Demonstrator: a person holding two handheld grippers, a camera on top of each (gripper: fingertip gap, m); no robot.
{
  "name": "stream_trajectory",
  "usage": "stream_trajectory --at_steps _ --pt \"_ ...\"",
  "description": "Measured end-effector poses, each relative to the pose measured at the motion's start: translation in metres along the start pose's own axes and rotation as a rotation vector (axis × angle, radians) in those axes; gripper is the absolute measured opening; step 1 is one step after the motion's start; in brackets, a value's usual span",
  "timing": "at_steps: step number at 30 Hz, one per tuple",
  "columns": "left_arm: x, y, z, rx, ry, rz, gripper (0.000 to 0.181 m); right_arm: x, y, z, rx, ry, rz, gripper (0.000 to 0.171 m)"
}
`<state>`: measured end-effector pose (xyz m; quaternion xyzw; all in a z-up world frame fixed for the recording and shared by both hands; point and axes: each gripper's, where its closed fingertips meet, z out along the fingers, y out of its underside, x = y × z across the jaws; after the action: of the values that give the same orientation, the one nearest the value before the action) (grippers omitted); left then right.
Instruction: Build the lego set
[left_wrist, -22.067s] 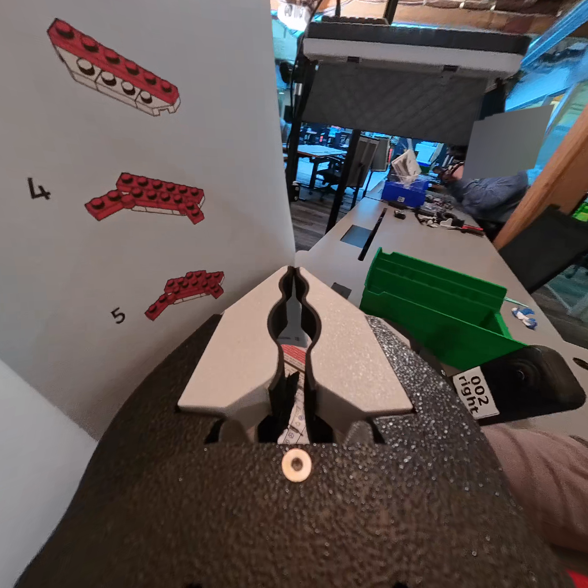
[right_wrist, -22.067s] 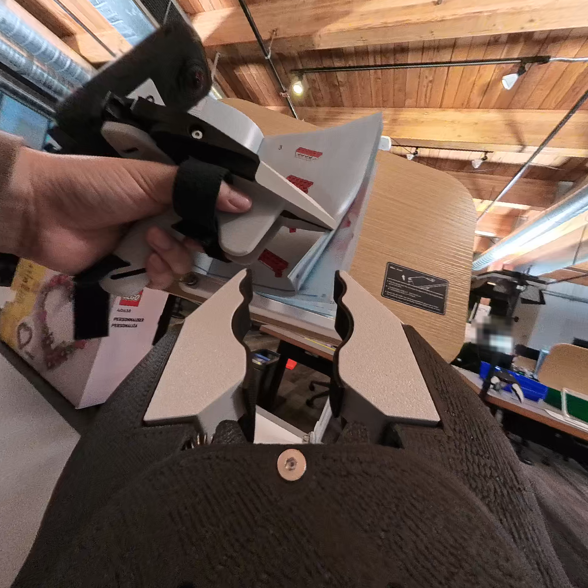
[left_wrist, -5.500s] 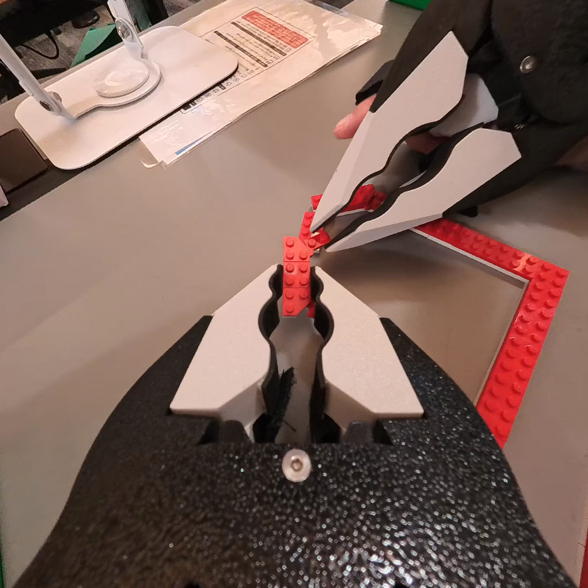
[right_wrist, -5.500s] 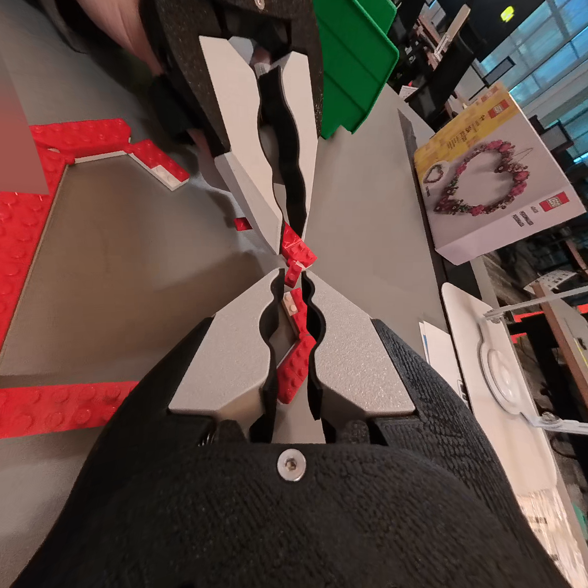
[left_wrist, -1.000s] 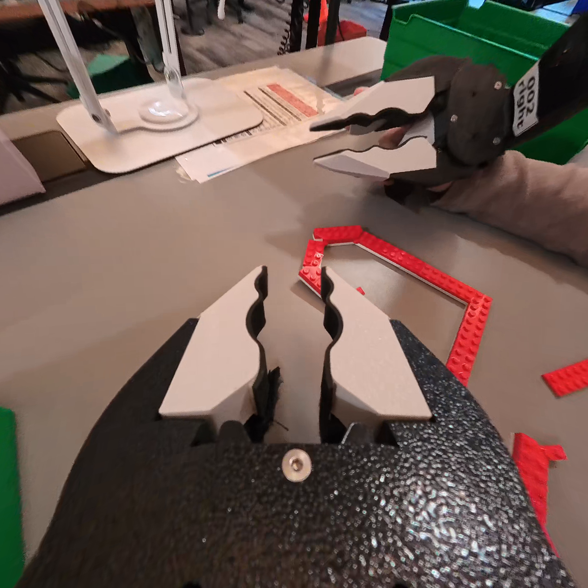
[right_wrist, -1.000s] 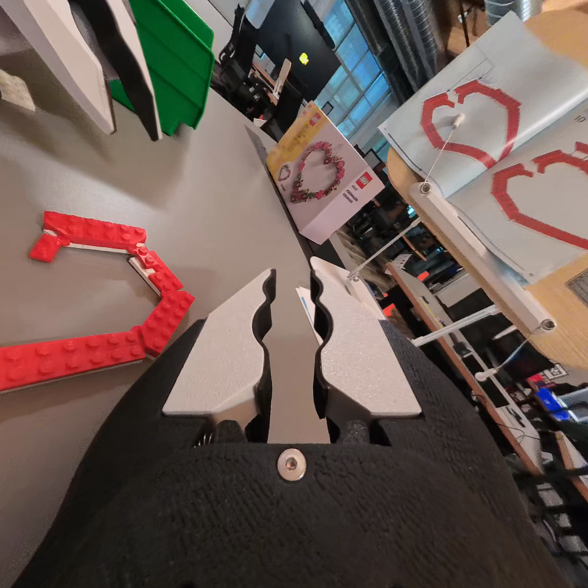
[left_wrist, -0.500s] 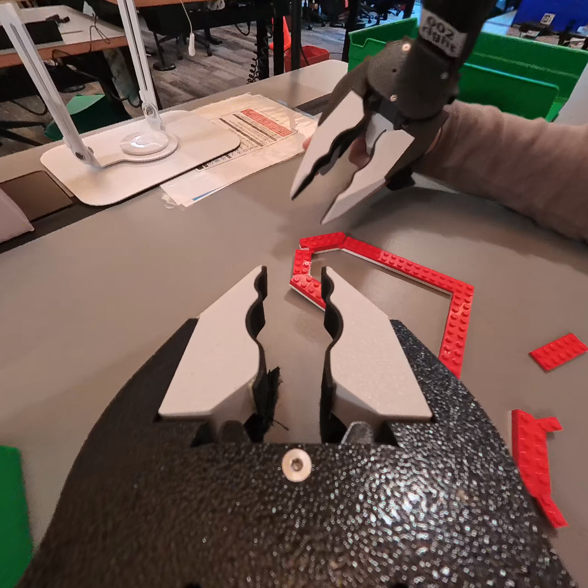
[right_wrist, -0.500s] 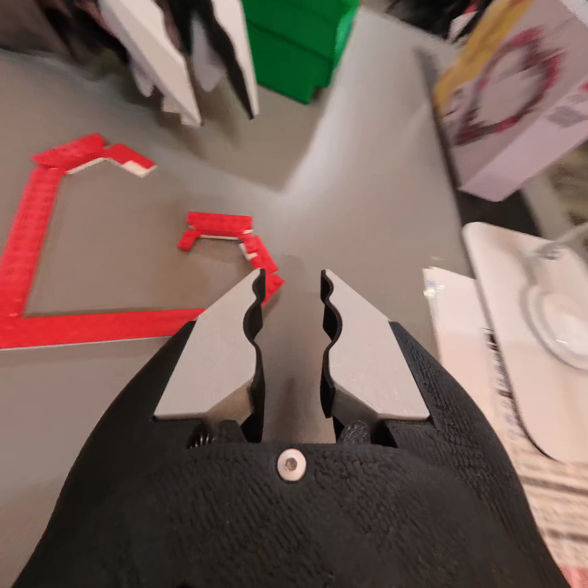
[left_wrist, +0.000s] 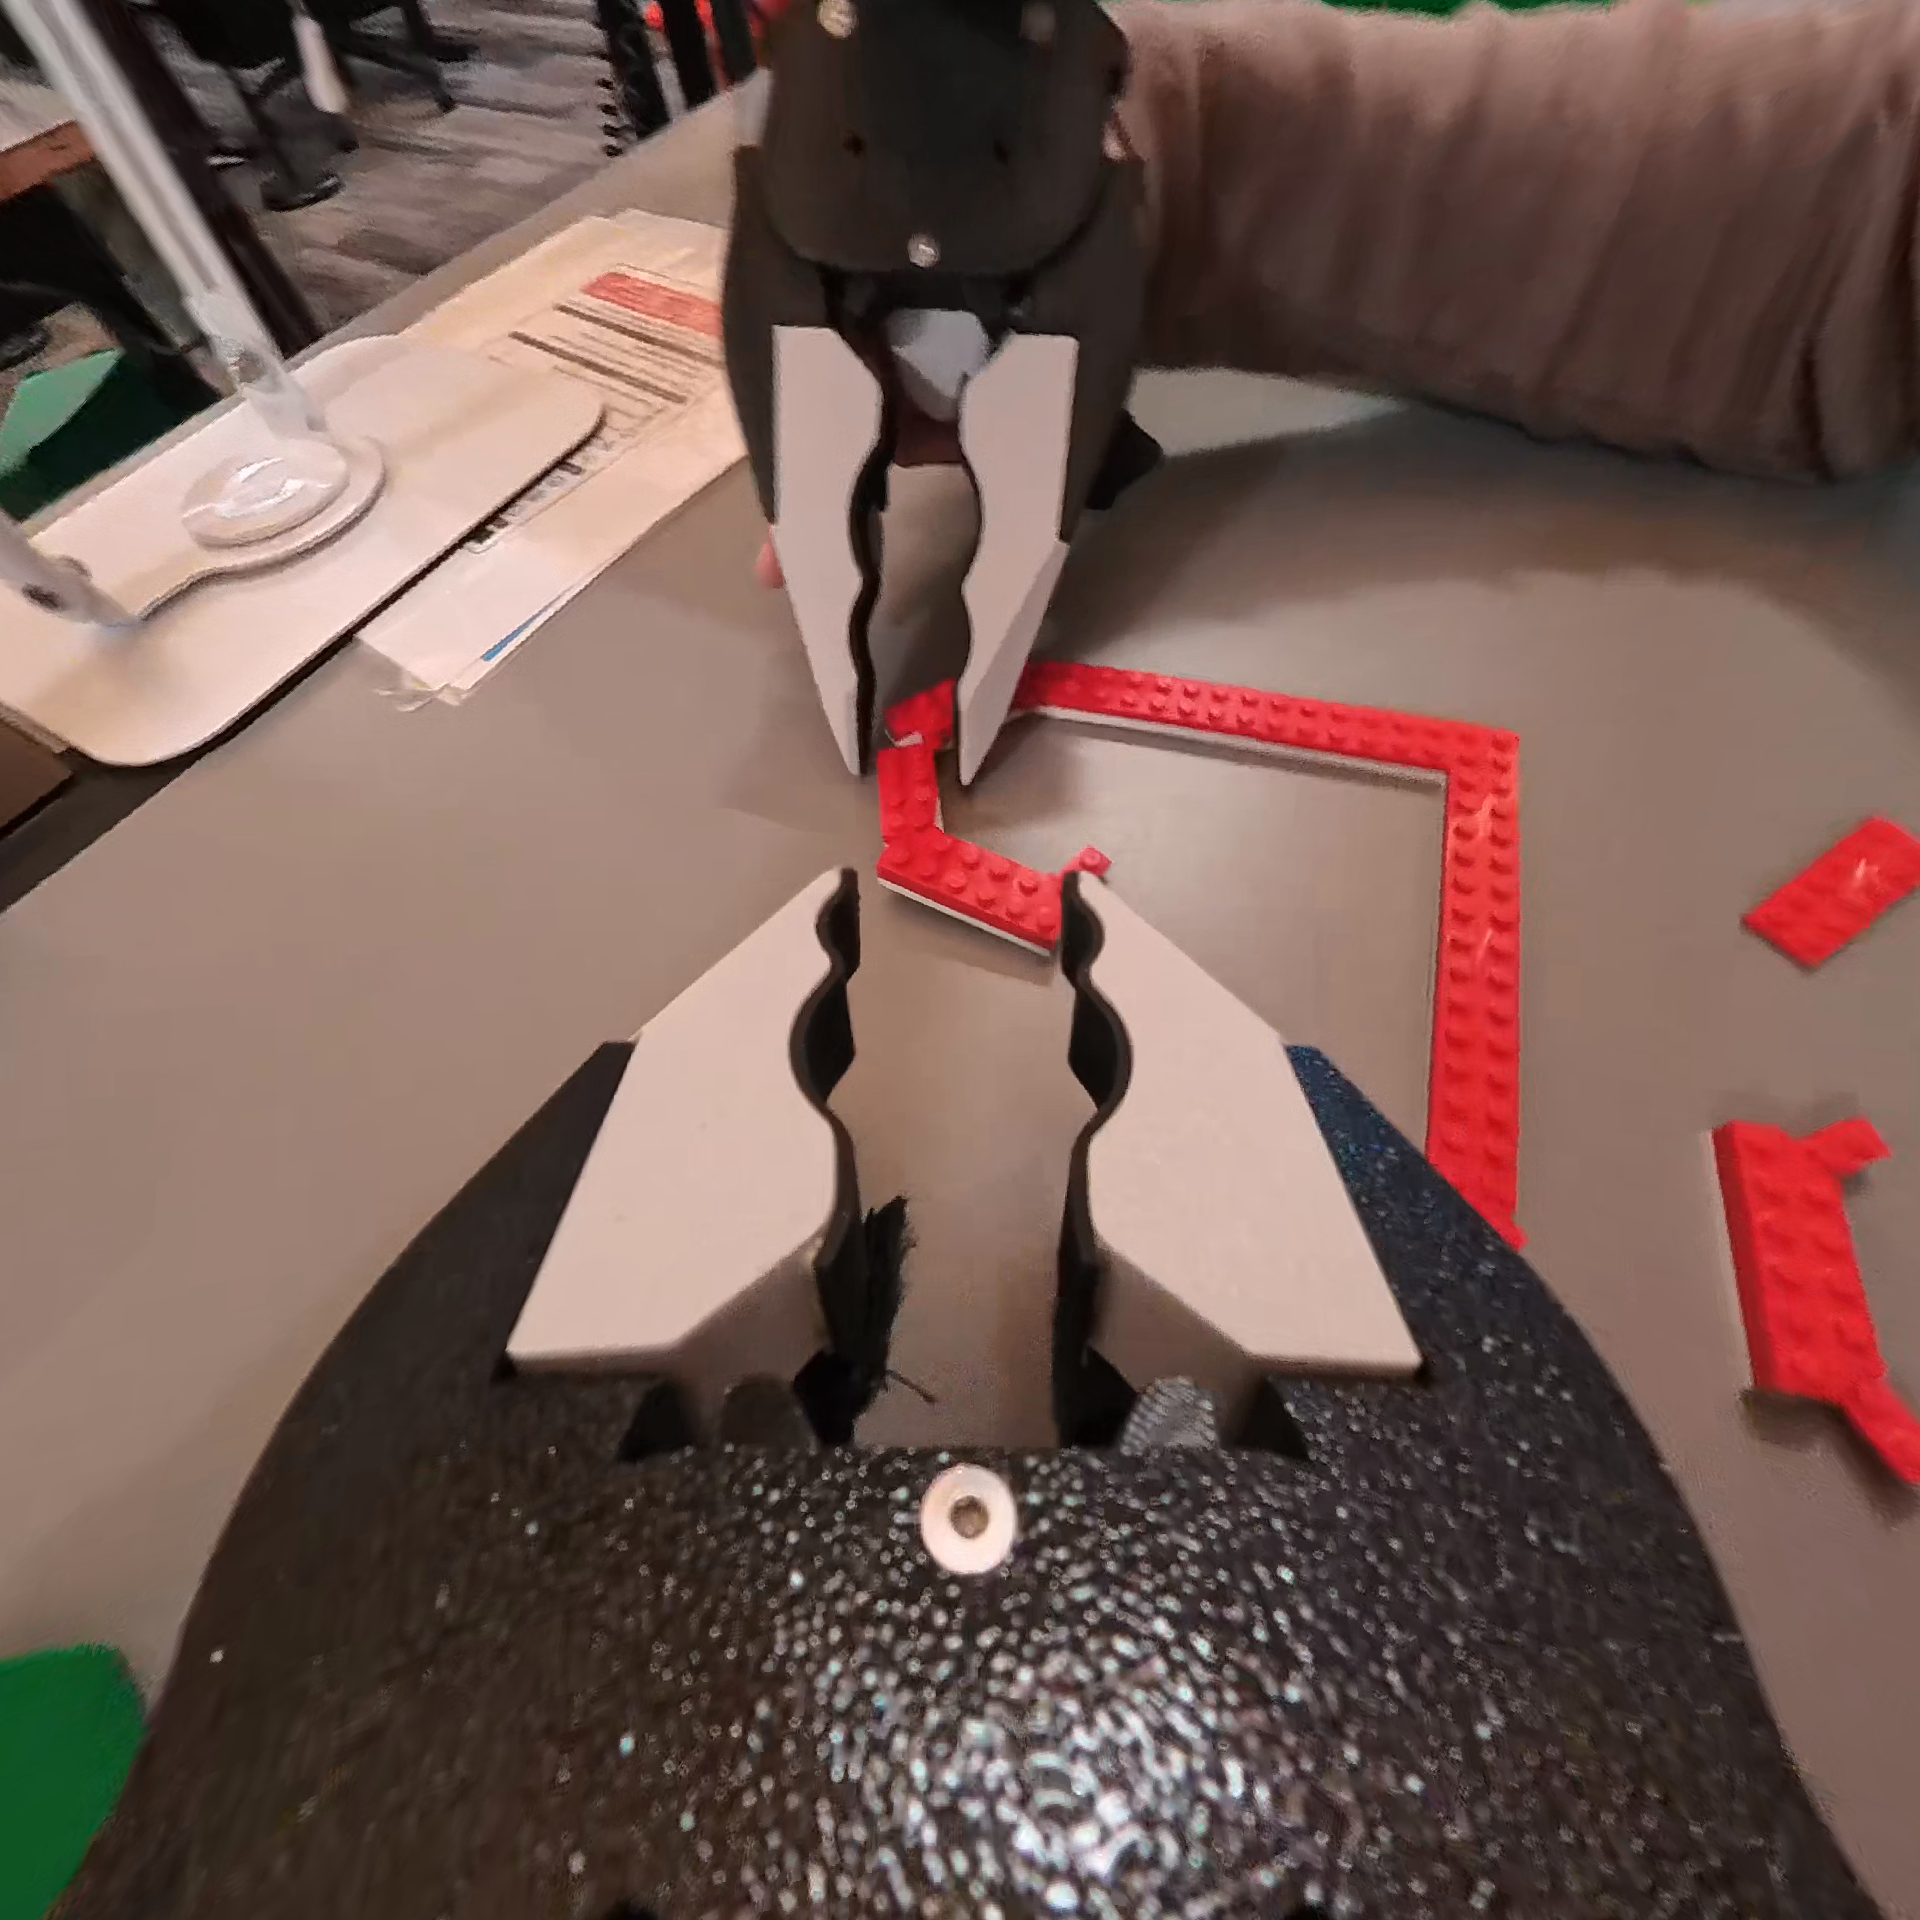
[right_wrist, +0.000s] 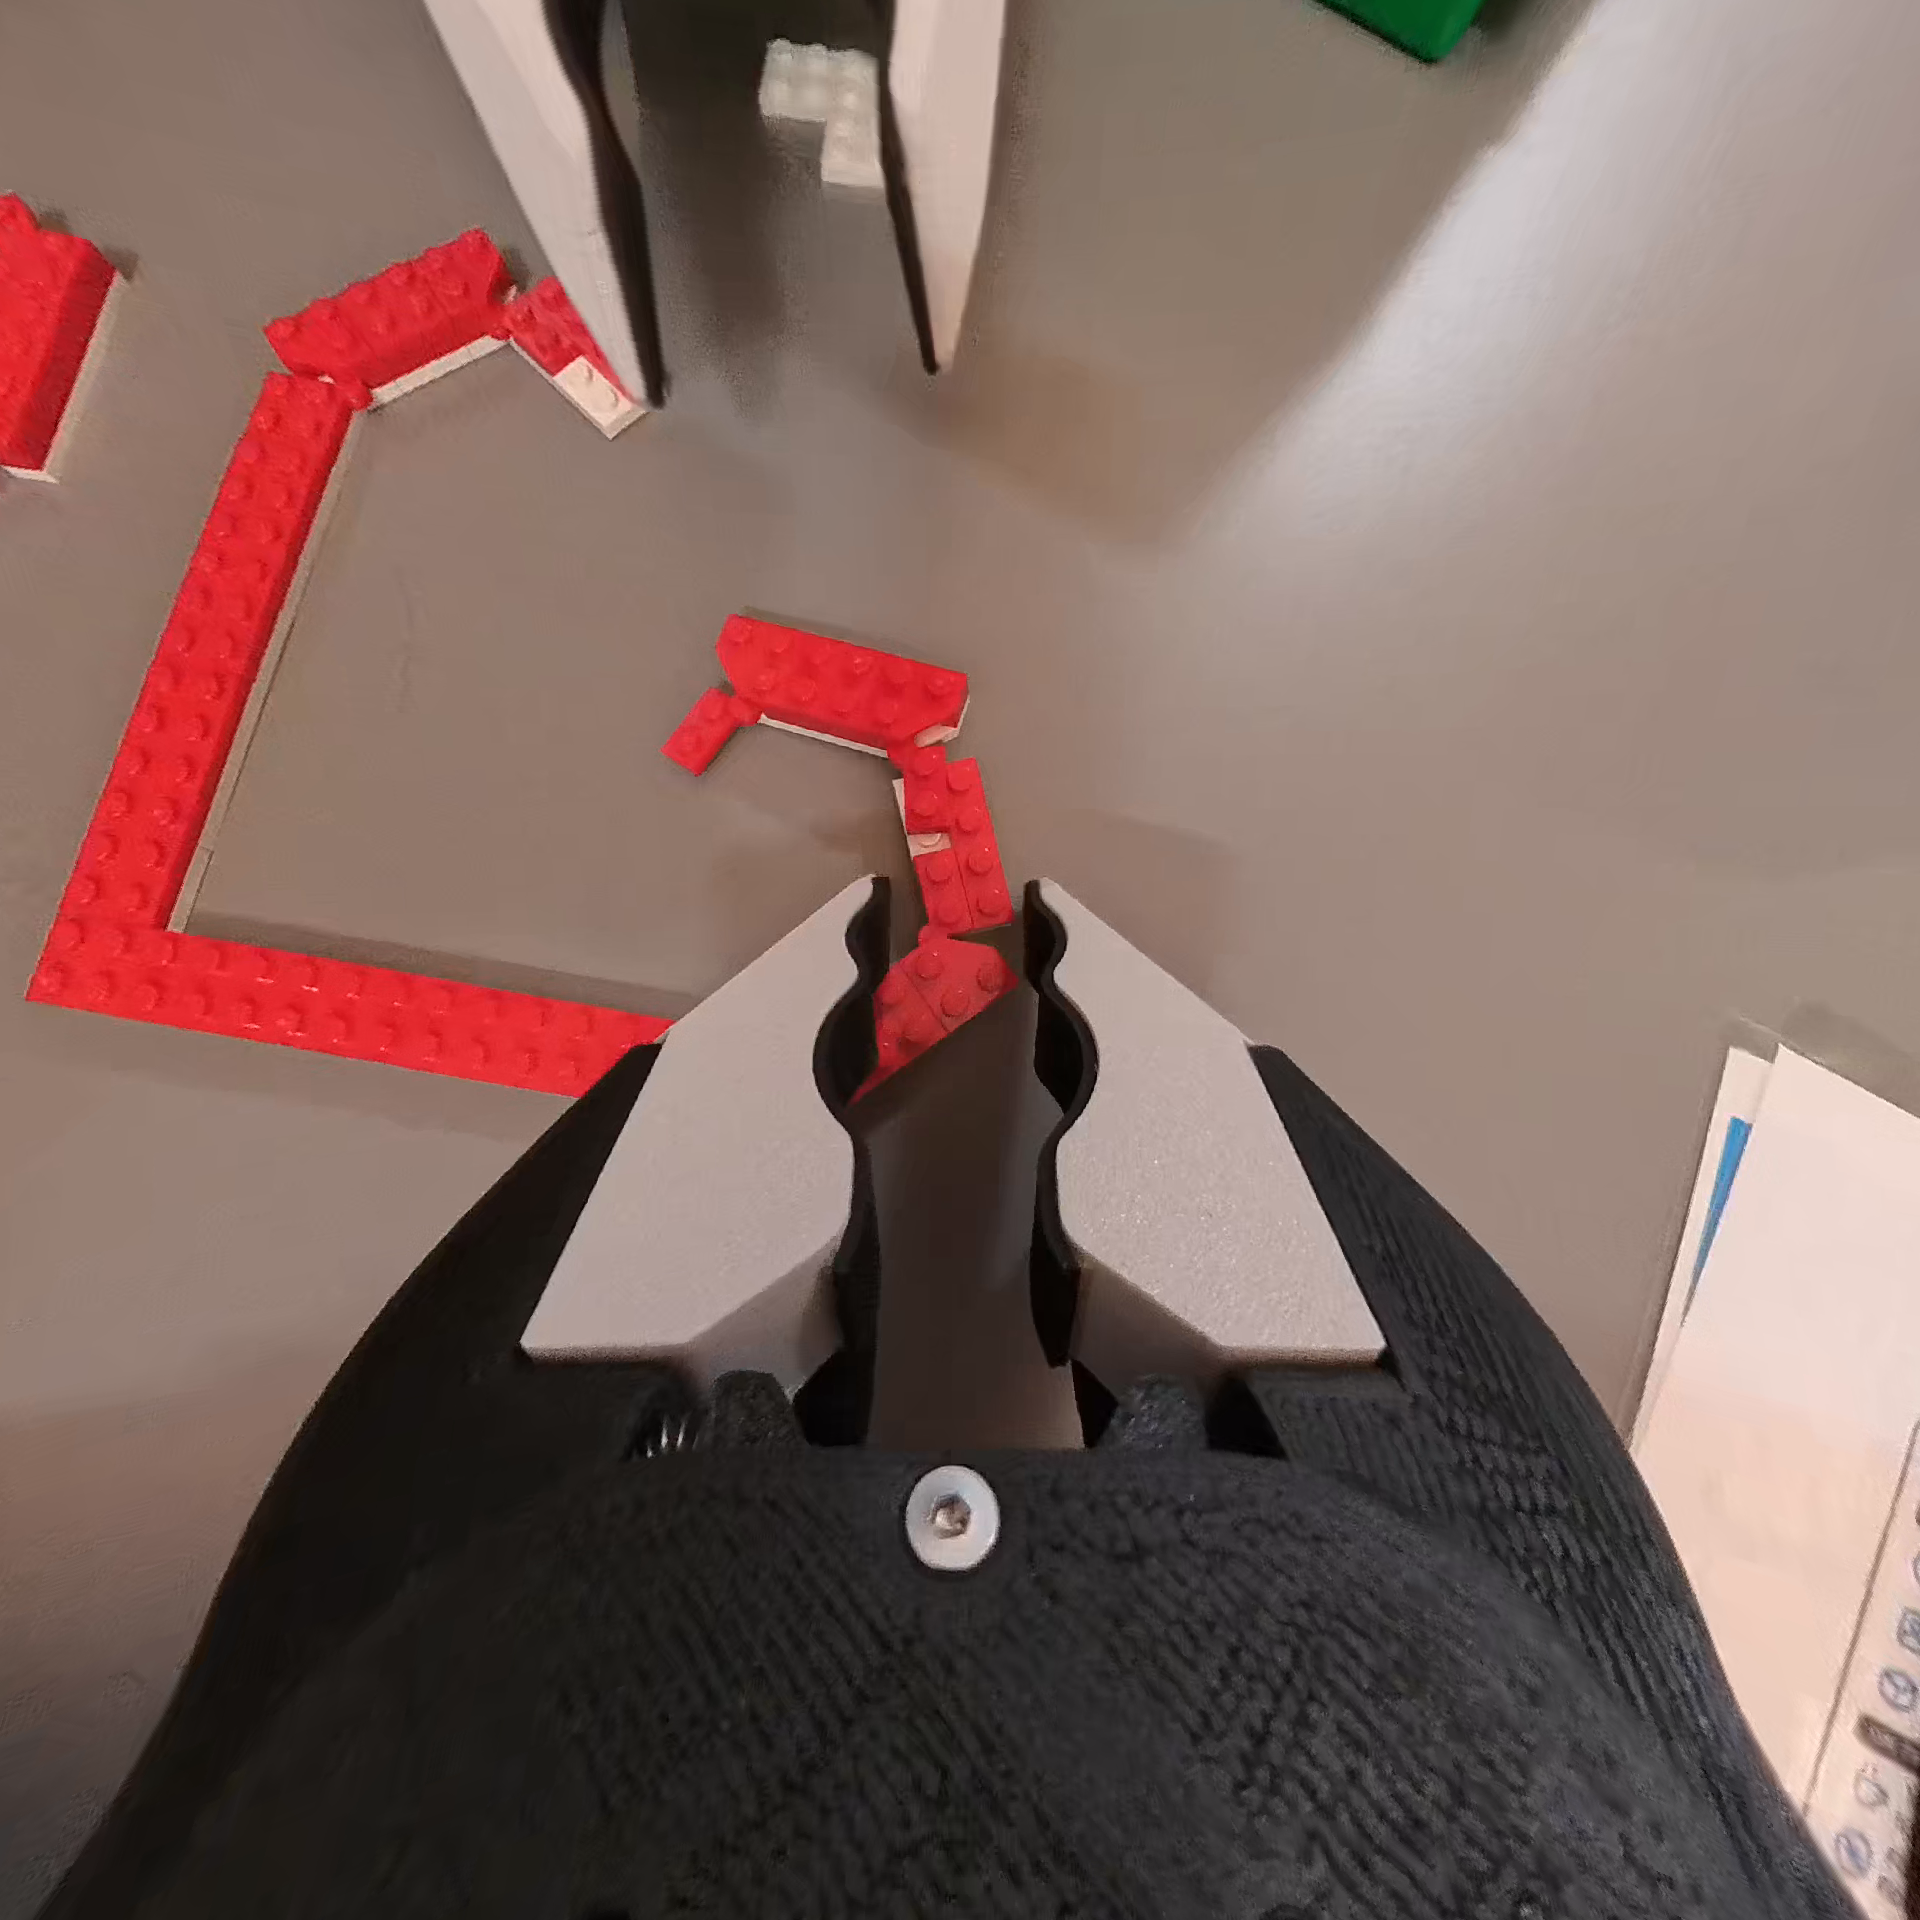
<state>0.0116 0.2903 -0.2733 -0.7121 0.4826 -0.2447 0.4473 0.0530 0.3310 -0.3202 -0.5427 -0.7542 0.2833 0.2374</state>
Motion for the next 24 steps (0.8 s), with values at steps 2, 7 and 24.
stream_trajectory --at_steps 2,7,24 --pt "0.004 0.008 0.002 -0.050 0.015 0.090 0.039 0.001 -0.001 0.001 0.001 -0.010 -0.008 0.023" --pt "0.008 0.019 0.012 -0.140 0.038 0.306 0.043 -0.001 -0.001 0.002 0.015 -0.031 -0.005 0.020" --pt "0.012 0.028 0.014 -0.204 0.158 0.321 0.073 -0.001 -0.003 0.004 0.041 -0.039 0.016 0.018"
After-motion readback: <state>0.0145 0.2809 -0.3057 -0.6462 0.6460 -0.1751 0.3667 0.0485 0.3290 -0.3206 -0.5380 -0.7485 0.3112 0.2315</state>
